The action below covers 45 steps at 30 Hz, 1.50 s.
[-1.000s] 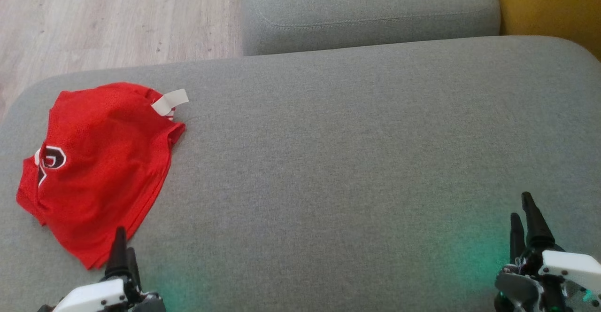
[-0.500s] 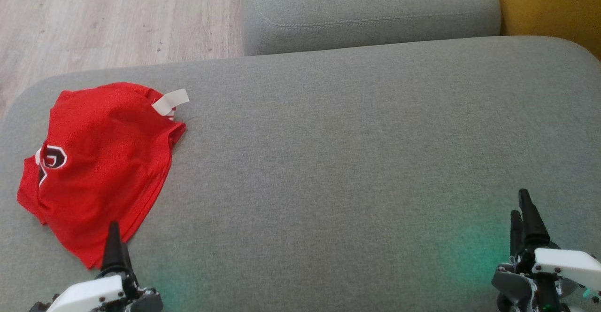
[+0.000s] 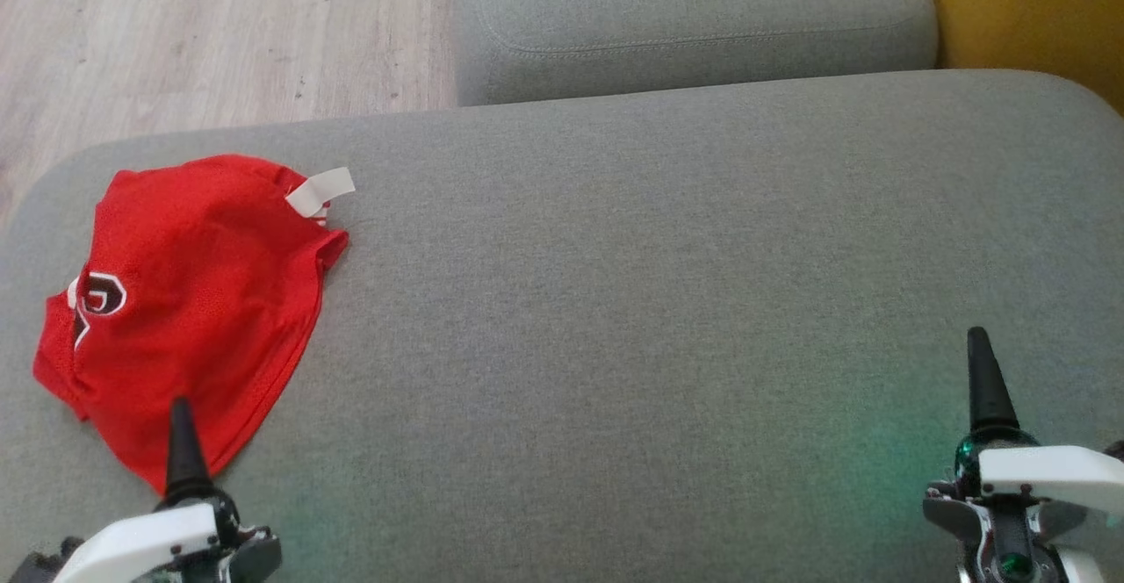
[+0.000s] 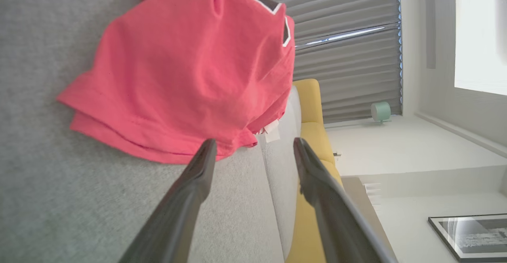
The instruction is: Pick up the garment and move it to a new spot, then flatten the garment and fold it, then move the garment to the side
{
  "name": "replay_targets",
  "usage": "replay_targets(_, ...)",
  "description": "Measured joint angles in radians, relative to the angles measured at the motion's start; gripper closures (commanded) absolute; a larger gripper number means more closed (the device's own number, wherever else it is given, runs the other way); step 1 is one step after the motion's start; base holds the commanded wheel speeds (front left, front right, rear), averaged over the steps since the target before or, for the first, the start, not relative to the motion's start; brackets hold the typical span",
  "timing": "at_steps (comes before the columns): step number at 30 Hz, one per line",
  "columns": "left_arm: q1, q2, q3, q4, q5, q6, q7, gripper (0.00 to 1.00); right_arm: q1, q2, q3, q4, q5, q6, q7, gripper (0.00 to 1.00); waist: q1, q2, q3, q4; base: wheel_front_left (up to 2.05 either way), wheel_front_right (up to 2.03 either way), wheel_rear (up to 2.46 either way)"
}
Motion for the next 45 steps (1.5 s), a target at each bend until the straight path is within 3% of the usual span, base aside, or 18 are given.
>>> replay_targets(16, -0.018, 0.000, 0.012, -0.102, 0.206, 0.002, -0.048, 0.00, -0.002, 0.000, 0.025, -0.088, -0.320, 0.000, -0.045, 0.00, 0.0000, 0.0000, 0.003, -0.002, 0.00, 0.00, 0.00)
replay_targets(27, -0.017, 0.000, -0.079, -0.168, 0.435, 0.010, -0.079, 0.00, -0.002, 0.000, 0.056, -0.127, -0.545, 0.000, -0.079, 0.00, 0.0000, 0.0000, 0.004, 0.002, 0.00, 0.00, 0.00)
replay_targets(45, -0.016, 0.002, -0.203, -0.158, 0.818, 0.021, -0.129, 0.00, -0.003, 0.000, 0.095, -0.142, -0.855, 0.000, -0.133, 0.00, 0.0000, 0.0000, 0.007, 0.002, 0.00, 0.00, 0.00)
